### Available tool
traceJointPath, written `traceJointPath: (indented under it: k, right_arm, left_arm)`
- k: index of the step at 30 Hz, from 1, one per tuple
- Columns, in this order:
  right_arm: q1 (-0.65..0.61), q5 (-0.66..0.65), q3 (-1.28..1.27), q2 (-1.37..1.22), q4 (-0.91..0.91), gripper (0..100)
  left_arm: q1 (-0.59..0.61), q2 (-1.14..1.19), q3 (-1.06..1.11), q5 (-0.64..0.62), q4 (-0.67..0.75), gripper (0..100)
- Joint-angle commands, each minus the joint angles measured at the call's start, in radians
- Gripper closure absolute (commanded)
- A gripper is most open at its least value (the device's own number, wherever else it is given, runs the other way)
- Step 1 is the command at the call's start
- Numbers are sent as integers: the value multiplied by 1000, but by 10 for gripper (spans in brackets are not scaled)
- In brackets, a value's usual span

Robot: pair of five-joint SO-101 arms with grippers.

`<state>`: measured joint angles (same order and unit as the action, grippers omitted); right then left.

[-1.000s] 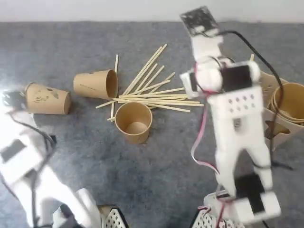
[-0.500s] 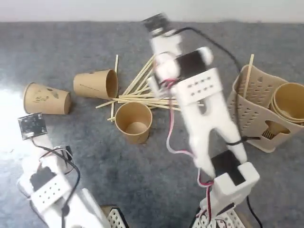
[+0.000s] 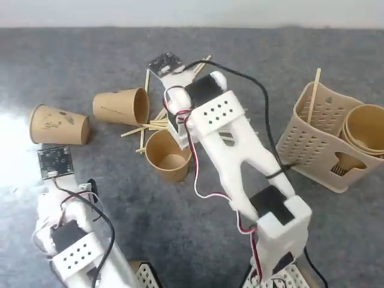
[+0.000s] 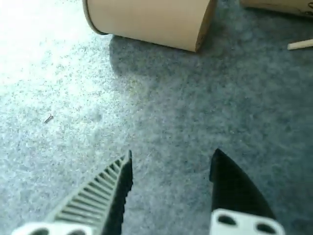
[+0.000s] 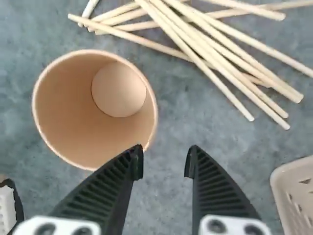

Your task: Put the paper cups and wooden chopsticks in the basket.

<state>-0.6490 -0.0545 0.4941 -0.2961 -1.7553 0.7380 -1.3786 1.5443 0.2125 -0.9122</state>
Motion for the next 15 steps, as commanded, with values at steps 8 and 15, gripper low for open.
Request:
traceJointPath:
  k: [8,15]
  right_arm:
    - [-88,-5,11,-21,-1,852]
    - [-93,-6,-2,-35,51,852]
  left_arm:
    - [-11,-21,-5,17,-5,754]
    - [-11,-21,-5,20,-5,754]
